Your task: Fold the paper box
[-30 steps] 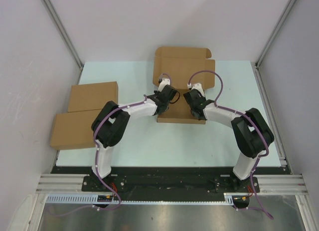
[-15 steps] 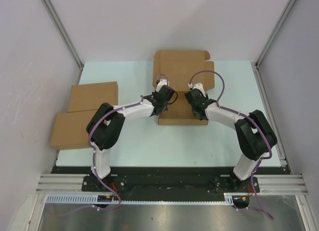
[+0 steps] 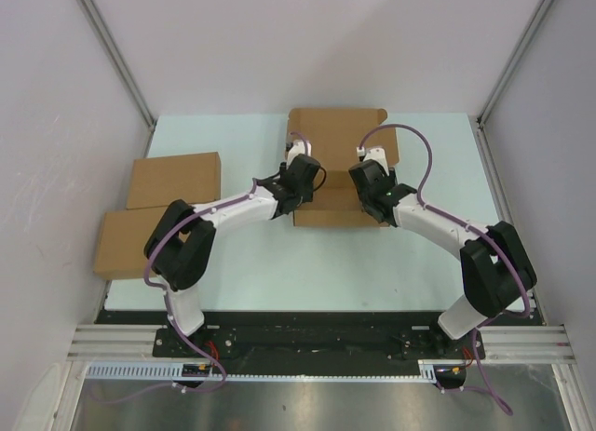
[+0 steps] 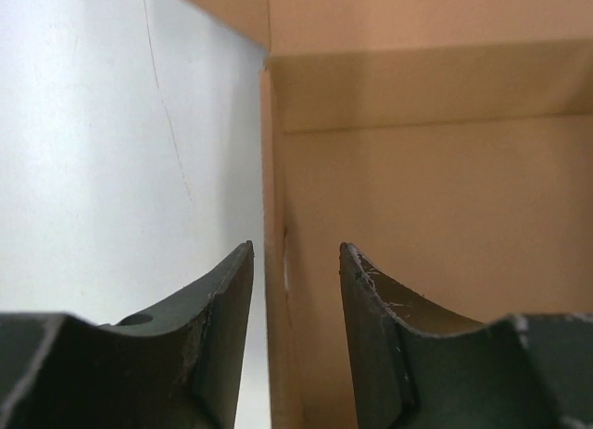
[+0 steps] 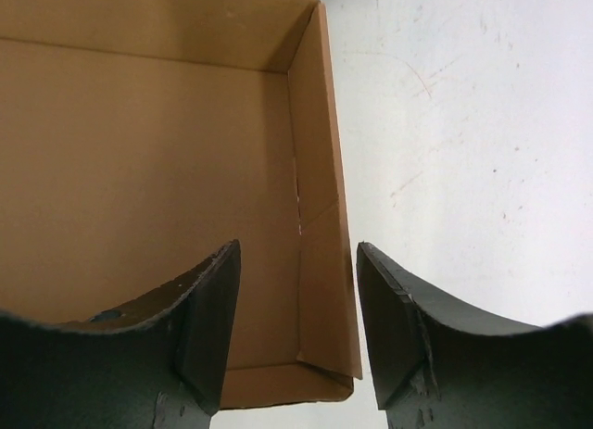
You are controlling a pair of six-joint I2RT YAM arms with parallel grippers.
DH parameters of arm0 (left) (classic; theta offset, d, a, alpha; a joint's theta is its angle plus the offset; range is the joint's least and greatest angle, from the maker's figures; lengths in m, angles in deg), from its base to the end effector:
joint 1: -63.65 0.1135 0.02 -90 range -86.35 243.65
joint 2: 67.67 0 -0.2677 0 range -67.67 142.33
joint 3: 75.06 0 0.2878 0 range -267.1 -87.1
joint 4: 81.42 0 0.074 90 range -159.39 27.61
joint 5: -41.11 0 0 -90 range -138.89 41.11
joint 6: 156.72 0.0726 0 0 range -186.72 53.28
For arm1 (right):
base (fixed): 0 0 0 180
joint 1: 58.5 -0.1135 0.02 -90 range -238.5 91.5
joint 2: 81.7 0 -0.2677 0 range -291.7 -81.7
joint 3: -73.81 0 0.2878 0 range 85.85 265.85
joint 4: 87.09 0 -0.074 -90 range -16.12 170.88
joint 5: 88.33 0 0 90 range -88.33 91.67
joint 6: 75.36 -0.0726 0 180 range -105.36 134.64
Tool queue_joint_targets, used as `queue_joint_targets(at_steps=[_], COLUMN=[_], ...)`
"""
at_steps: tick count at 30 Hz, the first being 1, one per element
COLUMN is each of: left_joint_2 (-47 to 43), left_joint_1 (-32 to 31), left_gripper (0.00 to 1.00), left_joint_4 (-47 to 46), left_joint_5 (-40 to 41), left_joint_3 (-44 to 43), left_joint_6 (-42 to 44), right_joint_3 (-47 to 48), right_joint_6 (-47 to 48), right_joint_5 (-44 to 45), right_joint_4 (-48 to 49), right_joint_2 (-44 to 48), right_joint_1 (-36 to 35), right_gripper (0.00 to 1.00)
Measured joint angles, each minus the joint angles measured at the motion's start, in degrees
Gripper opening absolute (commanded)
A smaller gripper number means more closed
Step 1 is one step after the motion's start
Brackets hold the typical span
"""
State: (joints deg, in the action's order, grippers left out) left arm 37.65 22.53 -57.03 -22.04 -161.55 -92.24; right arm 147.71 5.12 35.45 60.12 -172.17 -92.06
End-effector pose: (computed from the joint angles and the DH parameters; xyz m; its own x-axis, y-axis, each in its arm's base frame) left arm 0.3713 -0.2806 0.1838 -0.6115 0.0236 -0.7909 0.0835 0.9959 -0.0348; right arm 0.3436 0.1795 0.1972 -0.6497 -0.2660 -0.7121 -0.0510 0.9499 -0.3084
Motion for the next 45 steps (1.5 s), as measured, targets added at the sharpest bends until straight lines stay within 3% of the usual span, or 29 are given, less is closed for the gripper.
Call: queue_joint_targets(at_steps=[8, 19, 22, 30, 34, 37, 41, 45], left_joint_2=[-0.3, -0.5, -0.8, -7.5, -10.7, -10.7, -10.7, -9.7], left_joint_1=[0.0, 0.0, 0.0, 0.5, 0.8, 0.8, 0.8, 0.8], left_gripper=[0.50, 0.52, 0.57, 0.61, 0.61, 0.60, 0.60, 0.60], left_joint_4=[-0.7, -0.9, -0.9, -1.5, -3.3, -3.8, -5.0, -5.0], left_joint_5=[0.0, 1.1, 1.7, 3.1, 3.0, 3.0, 2.6, 1.9], left_joint_3=[6.0, 8.2, 8.8, 9.6, 9.6, 9.6, 11.5, 12.5], left_joint_6=[0.0, -0.1, -0.1, 0.0, 0.1, 0.1, 0.0, -0.3], right_joint_3=[0.0, -0.6, -1.5, -2.1, -3.6, -7.4, -8.0, -6.7], right_joint_6=[-1.5, -3.9, -4.4, -6.0, -8.3, -11.0, -14.3, -17.8], right_joint_5=[-0.1, -1.7, -2.0, -3.5, -6.2, -13.5, -26.7, -39.2], right_joint_4=[-1.5, -2.6, -2.7, -1.7, 5.3, 16.7, 29.4, 41.2], right_joint_2=[0.0, 3.0, 5.3, 12.6, 16.0, 16.5, 10.7, 0.1], right_joint_1=[-0.6, 1.0, 1.6, 5.4, 11.9, 20.7, 30.7, 36.0], right_gripper=[0.72, 0.73, 0.73, 0.73, 0.72, 0.73, 0.74, 0.75])
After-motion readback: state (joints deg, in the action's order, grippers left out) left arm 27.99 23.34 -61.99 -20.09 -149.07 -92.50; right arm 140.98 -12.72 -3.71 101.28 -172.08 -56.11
